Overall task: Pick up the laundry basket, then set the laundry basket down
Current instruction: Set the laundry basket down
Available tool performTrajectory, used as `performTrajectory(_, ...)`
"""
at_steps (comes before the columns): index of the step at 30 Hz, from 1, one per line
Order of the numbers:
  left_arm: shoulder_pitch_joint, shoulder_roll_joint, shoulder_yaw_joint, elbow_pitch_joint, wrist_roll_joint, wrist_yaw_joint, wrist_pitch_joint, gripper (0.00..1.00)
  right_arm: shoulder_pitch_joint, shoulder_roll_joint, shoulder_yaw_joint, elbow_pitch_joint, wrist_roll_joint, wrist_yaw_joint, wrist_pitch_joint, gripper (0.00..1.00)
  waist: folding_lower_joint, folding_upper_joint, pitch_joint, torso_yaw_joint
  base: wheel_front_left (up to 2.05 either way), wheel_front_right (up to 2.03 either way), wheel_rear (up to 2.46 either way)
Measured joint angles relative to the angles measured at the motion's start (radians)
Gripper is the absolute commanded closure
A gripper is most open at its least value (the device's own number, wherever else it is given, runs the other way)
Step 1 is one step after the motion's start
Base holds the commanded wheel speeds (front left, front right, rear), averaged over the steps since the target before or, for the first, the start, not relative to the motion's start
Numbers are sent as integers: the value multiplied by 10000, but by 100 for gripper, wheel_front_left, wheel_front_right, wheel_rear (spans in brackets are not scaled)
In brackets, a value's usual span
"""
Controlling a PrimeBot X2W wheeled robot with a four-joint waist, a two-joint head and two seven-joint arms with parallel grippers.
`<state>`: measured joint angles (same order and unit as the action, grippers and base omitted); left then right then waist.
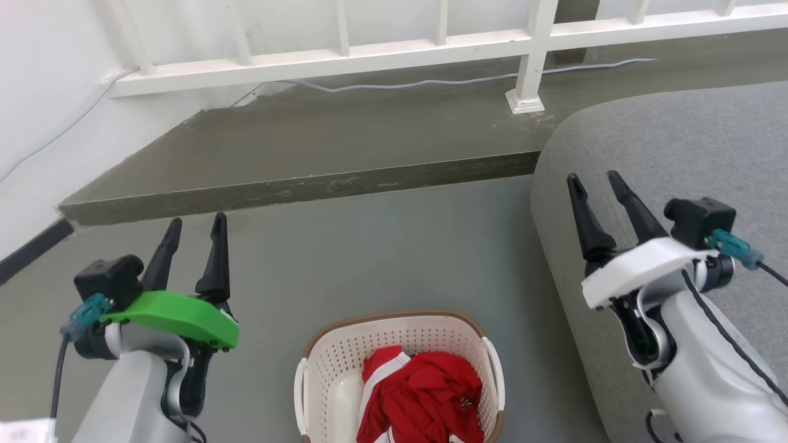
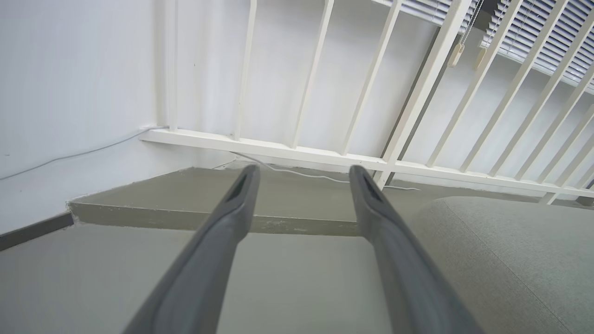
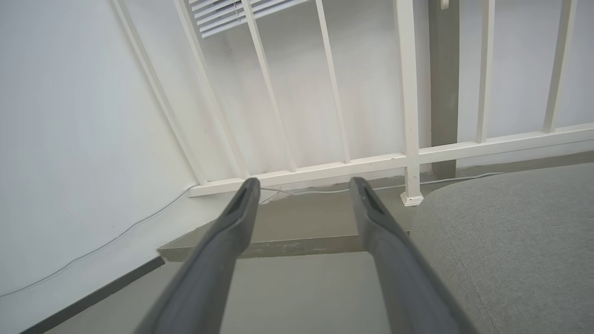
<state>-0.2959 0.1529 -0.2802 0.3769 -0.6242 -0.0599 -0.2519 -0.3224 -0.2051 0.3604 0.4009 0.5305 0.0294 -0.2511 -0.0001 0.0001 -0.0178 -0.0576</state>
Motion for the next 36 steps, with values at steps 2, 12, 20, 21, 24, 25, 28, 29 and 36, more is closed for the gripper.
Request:
performTrajectory(2, 210, -6, 138, -324, 305, 73, 0, 0, 171, -38, -98, -159, -125, -71, -6, 0, 0, 0, -4, -8, 0, 0, 0)
performTrajectory(12, 1371, -150, 702, -1037, 711, 341, 0, 0, 925, -79, -585, -842, -483, -221, -8, 0, 0, 0, -1, -29, 0, 0, 0)
performTrajectory(20, 1825, -278, 708, -1423, 1024, 334, 0, 0, 1233, 42, -671, -1200, -683, -215, -8, 0, 0, 0, 12, -27, 0, 0, 0)
performTrajectory(21, 1865, -301, 709, -1484, 1047, 332, 0, 0, 1288, 48, -679, -1218, -725, -215, -8, 0, 0, 0, 13, -26, 0, 0, 0)
performTrajectory(24, 1978, -341, 719, -1615, 1108, 324, 0, 0, 1385, 96, -734, -1287, -771, -213, -8, 0, 0, 0, 16, -26, 0, 0, 0)
performTrajectory(25, 1978, -341, 719, -1615, 1108, 324, 0, 0, 1385, 96, -734, -1287, -771, -213, -8, 0, 0, 0, 16, -26, 0, 0, 0)
performTrajectory(28, 2084, -366, 757, -1674, 1210, 322, 0, 0, 1512, 151, -805, -1329, -813, -207, -8, 0, 0, 0, 16, -29, 0, 0, 0)
performTrajectory(29, 2144, -376, 775, -1705, 1244, 303, 0, 0, 1524, 153, -826, -1348, -853, -194, -8, 0, 0, 0, 14, -32, 0, 0, 0)
performTrajectory(36, 2343, -441, 848, -1916, 1417, 232, 0, 0, 1706, 180, -938, -1482, -1005, -180, -8, 0, 0, 0, 15, -65, 0, 0, 0)
